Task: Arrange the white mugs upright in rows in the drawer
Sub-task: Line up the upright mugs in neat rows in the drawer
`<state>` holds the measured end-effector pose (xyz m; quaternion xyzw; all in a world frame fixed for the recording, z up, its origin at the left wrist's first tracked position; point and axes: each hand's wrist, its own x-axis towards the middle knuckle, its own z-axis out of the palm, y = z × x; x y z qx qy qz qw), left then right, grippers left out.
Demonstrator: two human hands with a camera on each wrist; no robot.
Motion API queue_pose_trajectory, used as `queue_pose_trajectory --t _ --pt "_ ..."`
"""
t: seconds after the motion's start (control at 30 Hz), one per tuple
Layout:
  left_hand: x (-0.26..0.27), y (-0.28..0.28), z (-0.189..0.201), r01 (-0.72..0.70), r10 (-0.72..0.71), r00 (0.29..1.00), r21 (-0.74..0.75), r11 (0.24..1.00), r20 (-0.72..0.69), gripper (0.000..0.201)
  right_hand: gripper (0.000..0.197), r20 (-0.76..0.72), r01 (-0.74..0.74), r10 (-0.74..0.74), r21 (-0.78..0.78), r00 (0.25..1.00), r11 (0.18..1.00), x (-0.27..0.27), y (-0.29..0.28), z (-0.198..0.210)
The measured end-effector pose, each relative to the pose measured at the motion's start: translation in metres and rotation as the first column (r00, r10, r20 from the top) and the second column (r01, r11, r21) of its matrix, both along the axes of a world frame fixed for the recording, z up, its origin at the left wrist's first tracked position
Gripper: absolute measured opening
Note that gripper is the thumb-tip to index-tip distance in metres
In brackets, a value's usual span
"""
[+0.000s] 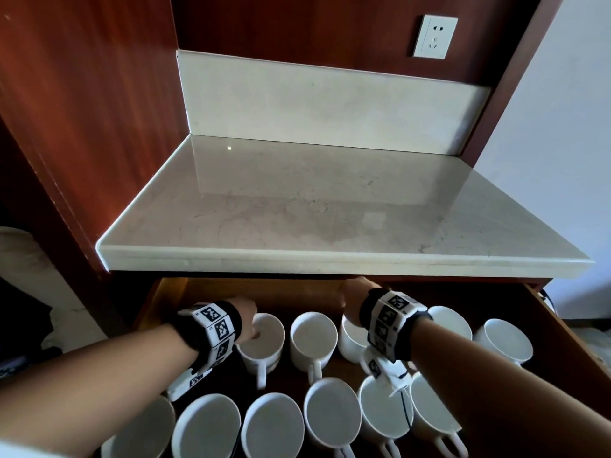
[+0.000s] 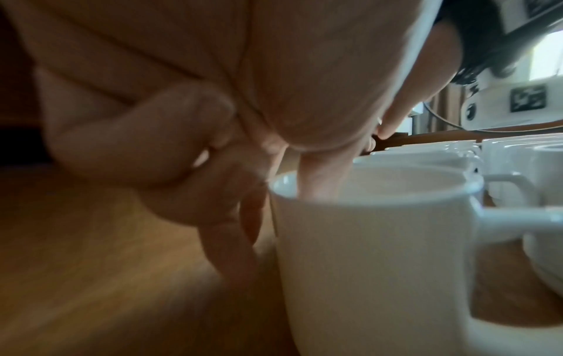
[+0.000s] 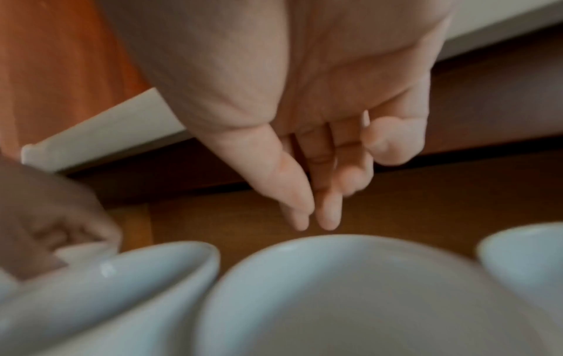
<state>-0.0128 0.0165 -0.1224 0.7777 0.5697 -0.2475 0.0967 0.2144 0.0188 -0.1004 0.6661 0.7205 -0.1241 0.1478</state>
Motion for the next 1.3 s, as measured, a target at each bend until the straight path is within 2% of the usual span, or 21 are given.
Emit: queue_pose_trajectory --t 0.1,0.2,0.3,0.43,0.57,0.7,0.77,0.9,1.13,1.3 --pt "0.009 -0.002 0.02 0.03 -0.021 0.998 0.141 0.99 -0.062 0.035 0.034 0.095 0.002 0.002 -0.046 0.995 0.999 0.031 -0.001 -0.005" --pt "0.037 -0.007 0.035 0.078 -0.087 0.996 0.249 0.966 0.029 0.034 0.032 0.12 -0.017 0.025 -0.069 0.992 0.997 0.045 -0.004 -0.011" --pt "0.074 -0.011 0.035 0.098 -0.131 0.982 0.223 0.97 0.138 0.033 0.029 0.08 -0.03 0.033 -0.04 0.996 0.999 0.05 -0.002 -0.012" --pt "0.113 -0.009 0.023 0.086 -0.119 0.967 0.155 0.984 0.223 0.034 0.029 0.061 -0.087 0.089 -0.037 0.994 0.996 0.049 0.003 -0.017" --pt "0.137 -0.005 0.014 0.061 -0.084 0.972 0.11 0.992 0.219 0.037 0.028 0.068 -0.134 0.138 -0.067 0.988 0.989 0.051 0.003 -0.02" --pt "0.157 -0.004 0.01 0.023 -0.044 0.979 0.106 0.994 0.197 0.036 0.023 -0.061 -0.112 0.111 -0.007 0.992 0.994 0.072 0.016 -0.019" --pt "0.164 -0.005 0.009 0.006 -0.027 0.98 0.105 0.994 0.195 0.036 0.026 -0.027 -0.115 0.114 -0.035 0.993 0.993 0.09 0.021 -0.018" --pt "0.176 -0.007 0.009 0.006 -0.018 0.991 0.093 0.996 0.133 0.029 0.041 0.153 -0.104 0.12 -0.108 0.981 0.989 0.126 0.02 -0.032" --pt "0.185 -0.004 0.012 0.002 -0.008 0.997 0.075 0.997 0.076 0.025 0.024 0.192 -0.221 0.247 -0.144 0.95 0.964 0.133 0.019 -0.035" --pt "0.194 0.0 0.016 0.022 -0.033 0.994 0.109 0.994 0.101 0.027 0.037 0.173 -0.258 0.269 -0.084 0.947 0.962 0.14 0.018 -0.022"
